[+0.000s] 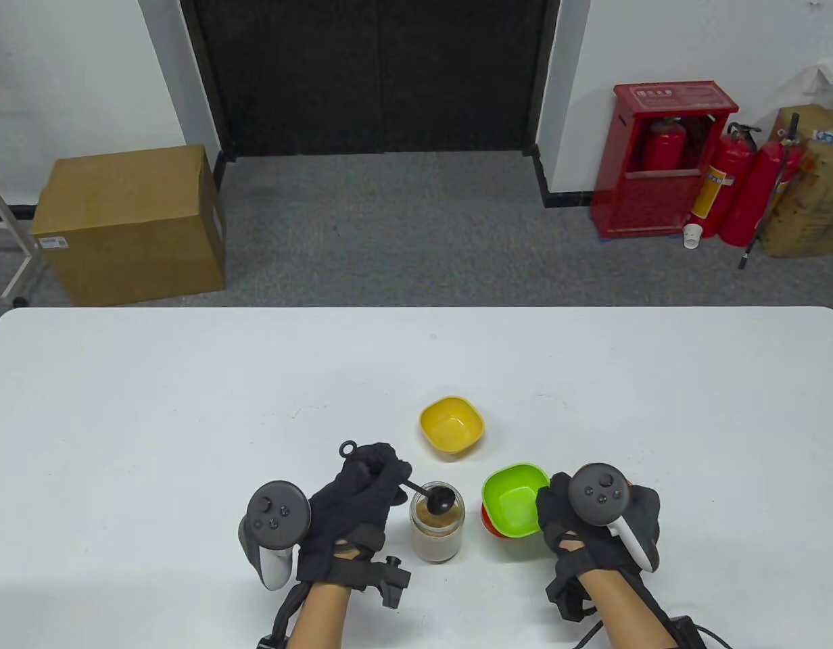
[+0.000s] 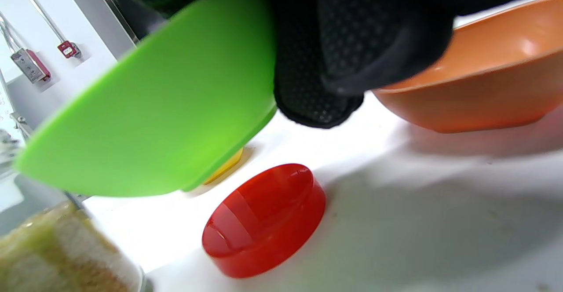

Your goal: Scoop brown sugar granules from jar into dishes

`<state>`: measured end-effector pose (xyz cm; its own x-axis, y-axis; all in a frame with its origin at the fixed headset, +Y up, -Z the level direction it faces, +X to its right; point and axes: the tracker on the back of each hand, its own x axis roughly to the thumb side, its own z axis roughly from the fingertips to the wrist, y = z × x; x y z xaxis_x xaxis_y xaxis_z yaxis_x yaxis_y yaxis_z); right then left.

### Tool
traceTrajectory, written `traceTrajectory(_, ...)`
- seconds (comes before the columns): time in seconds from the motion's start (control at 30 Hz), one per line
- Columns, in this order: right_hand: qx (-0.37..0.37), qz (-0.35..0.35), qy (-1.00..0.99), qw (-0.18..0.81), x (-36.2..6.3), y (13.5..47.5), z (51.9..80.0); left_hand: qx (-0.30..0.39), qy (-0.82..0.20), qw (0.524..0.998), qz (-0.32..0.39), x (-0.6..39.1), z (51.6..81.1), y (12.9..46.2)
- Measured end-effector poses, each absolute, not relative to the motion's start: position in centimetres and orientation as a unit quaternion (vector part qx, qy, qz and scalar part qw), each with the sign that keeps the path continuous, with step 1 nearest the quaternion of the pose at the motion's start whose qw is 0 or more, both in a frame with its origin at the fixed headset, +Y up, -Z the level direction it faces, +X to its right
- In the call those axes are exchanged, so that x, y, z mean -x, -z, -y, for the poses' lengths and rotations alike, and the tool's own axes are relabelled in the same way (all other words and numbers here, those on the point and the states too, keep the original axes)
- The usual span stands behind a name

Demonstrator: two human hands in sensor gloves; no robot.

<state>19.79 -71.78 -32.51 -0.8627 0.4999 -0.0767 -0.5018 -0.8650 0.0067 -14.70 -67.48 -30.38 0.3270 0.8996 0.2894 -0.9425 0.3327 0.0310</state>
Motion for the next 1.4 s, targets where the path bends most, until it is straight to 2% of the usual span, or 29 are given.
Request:
traceTrajectory(0.4,0.020,-0.018,-0.962,0.273,-19.7,32.2,71.9,-0.075,-0.519,0.838,0.151,13.5,67.5,30.2)
traceTrajectory(0.7,0.016,-0.020,-0.961,0.274,-19.5,32.1,72.0,-0.088,-0.450,0.875,0.156,12.9,67.7,30.2)
traceTrajectory(0.9,0.014,-0.021,-0.961,0.274,-19.4,32.1,72.0,-0.118,-0.448,0.878,0.120,13.1,67.9,30.0)
traceTrajectory(1.4,0.007,-0.038,-0.964,0.263,-18.6,32.1,72.5,-0.101,-0.484,0.867,0.051,13.5,68.6,29.9)
